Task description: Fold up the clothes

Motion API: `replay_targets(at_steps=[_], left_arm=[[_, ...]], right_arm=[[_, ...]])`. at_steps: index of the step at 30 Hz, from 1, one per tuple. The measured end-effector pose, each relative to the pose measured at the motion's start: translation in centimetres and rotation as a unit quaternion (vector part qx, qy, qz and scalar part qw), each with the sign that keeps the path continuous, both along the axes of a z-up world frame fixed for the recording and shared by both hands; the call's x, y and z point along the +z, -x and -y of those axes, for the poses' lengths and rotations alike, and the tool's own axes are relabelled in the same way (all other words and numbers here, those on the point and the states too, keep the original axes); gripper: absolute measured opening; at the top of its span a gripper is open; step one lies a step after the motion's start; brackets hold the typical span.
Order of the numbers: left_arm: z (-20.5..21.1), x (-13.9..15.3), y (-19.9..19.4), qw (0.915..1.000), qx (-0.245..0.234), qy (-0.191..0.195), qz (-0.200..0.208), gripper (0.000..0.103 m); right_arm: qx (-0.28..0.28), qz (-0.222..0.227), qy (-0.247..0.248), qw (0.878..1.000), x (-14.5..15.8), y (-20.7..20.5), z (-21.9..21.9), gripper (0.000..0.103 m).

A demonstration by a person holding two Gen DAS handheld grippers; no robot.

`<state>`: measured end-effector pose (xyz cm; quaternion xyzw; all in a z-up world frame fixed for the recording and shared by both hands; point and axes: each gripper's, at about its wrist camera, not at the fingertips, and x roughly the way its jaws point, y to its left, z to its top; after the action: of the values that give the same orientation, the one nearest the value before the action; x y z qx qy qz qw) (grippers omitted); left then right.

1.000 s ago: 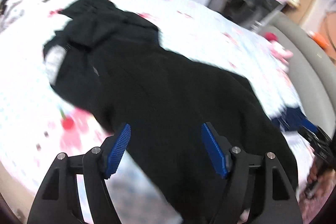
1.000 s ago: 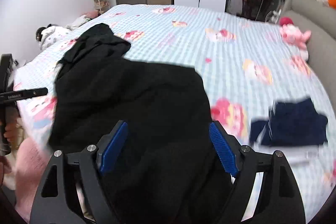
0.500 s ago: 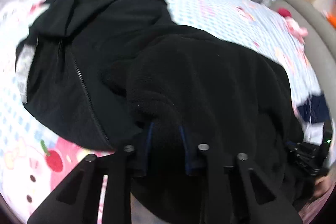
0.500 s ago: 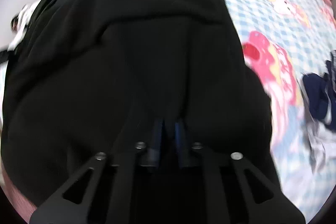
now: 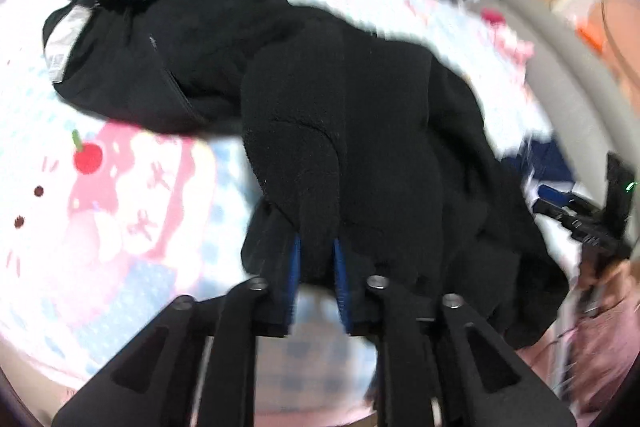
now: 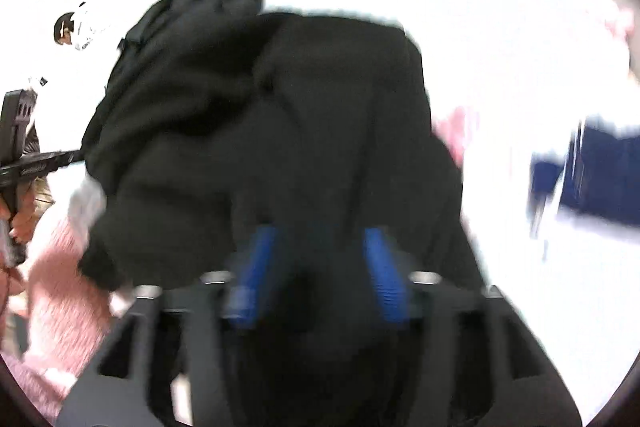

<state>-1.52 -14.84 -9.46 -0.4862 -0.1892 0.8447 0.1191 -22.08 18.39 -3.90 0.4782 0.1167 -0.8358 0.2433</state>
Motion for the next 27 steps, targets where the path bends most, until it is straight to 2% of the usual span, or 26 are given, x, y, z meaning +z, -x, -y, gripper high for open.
replay_targets(at_steps=[1, 2, 3, 4, 5, 7, 9, 10, 11, 13, 15, 16, 17, 18, 19, 20, 21, 22, 23, 26, 27], left_arm=[[0.6, 0.9, 0.6, 0.9998, 0.012, -0.010, -0.014, 0.047], [1.2, 1.8, 1.3, 0.9991, 0.023, -0.020, -0.030, 0.058], [1.7, 2.9, 2.4, 0.9976, 0.030, -0.029, -0.056, 0.062], [1.7, 3.6, 3.6, 0.9969, 0.033, -0.030, -0.066, 0.070], [1.6, 3.8, 5.1, 0.9971, 0.035, -0.024, -0.064, 0.074], [1.1, 3.7, 7.9, 0.9978, 0.031, -0.012, -0.058, 0.075], [-0.1, 2.5, 10.5, 0.9993, 0.016, 0.016, -0.030, 0.077], [-0.8, 1.7, 11.9, 0.9993, 0.006, 0.036, -0.013, 0.082], [-1.7, 0.5, 13.0, 0.9980, -0.010, 0.062, 0.007, 0.085], [-3.1, -1.7, 14.4, 0.9924, -0.028, 0.113, 0.040, 0.085], [-3.7, -3.0, 14.0, 0.9897, -0.029, 0.134, 0.042, 0.084], [-3.8, -3.4, 13.8, 0.9895, -0.027, 0.136, 0.039, 0.073], [-3.9, -3.6, 13.5, 0.9895, -0.024, 0.138, 0.036, 0.055], [-3.7, -3.4, 13.4, 0.9912, -0.018, 0.127, 0.033, 0.049], [-3.6, -3.0, 13.4, 0.9926, -0.013, 0.117, 0.028, 0.036], [-3.8, -2.0, 14.0, 0.9931, -0.012, 0.115, 0.018, 0.029], [-4.0, -1.0, 14.6, 0.9934, -0.011, 0.114, 0.008, 0.026], [-4.1, 0.0, 15.3, 0.9936, -0.011, 0.112, -0.002, 0.016], [-4.3, 1.1, 16.0, 0.9937, -0.009, 0.111, -0.013, 0.010], [-5.1, 8.1, 19.7, 0.9917, 0.009, 0.109, -0.069, 0.009], [-5.8, 11.9, 20.4, 0.9885, 0.003, 0.115, -0.098, 0.009]], right_arm=[[0.005, -0.022, -0.005, 1.000, 0.7, 1.3, 1.5, 0.076], [0.008, -0.036, -0.009, 0.999, 1.2, 2.8, 2.8, 0.077], [0.009, -0.042, -0.011, 0.999, 1.5, 4.5, 4.1, 0.077], [0.009, -0.046, -0.016, 0.999, 1.5, 6.1, 5.4, 0.078], [0.010, -0.047, -0.025, 0.999, 1.0, 7.5, 6.5, 0.078], [0.011, -0.049, -0.043, 0.998, 0.2, 10.4, 8.7, 0.078], [0.012, -0.051, -0.061, 0.997, -0.6, 13.3, 10.9, 0.078], [0.013, -0.054, -0.072, 0.996, -1.3, 14.7, 12.1, 0.085], [0.013, -0.059, -0.086, 0.994, -2.4, 16.0, 13.6, 0.100], [0.030, -0.033, -0.117, 0.992, -5.3, 18.7, 15.5, 0.102], [0.048, 0.016, -0.147, 0.988, -9.2, 20.8, 16.4, 0.102], [0.053, 0.035, -0.148, 0.987, -10.7, 21.1, 16.4, 0.102], [0.052, 0.046, -0.140, 0.988, -11.7, 21.3, 16.2, 0.101], [0.052, 0.055, -0.129, 0.989, -12.3, 21.3, 16.1, 0.096], [0.053, 0.057, -0.113, 0.991, -11.9, 21.1, 16.0, 0.074], [0.054, 0.052, -0.096, 0.993, -11.0, 20.8, 16.1, 0.045], [0.056, 0.048, -0.079, 0.994, -10.1, 20.6, 16.1, 0.032], [0.056, 0.035, -0.070, 0.995, -9.0, 20.4, 16.2, 0.015], [0.053, 0.014, -0.068, 0.996, -7.7, 20.3, 16.4, 0.012], [0.018, -0.044, -0.046, 0.998, -2.1, 21.5, 15.5, 0.008], [-0.003, -0.069, -0.032, 0.997, 0.8, 22.2, 14.7, 0.007]])
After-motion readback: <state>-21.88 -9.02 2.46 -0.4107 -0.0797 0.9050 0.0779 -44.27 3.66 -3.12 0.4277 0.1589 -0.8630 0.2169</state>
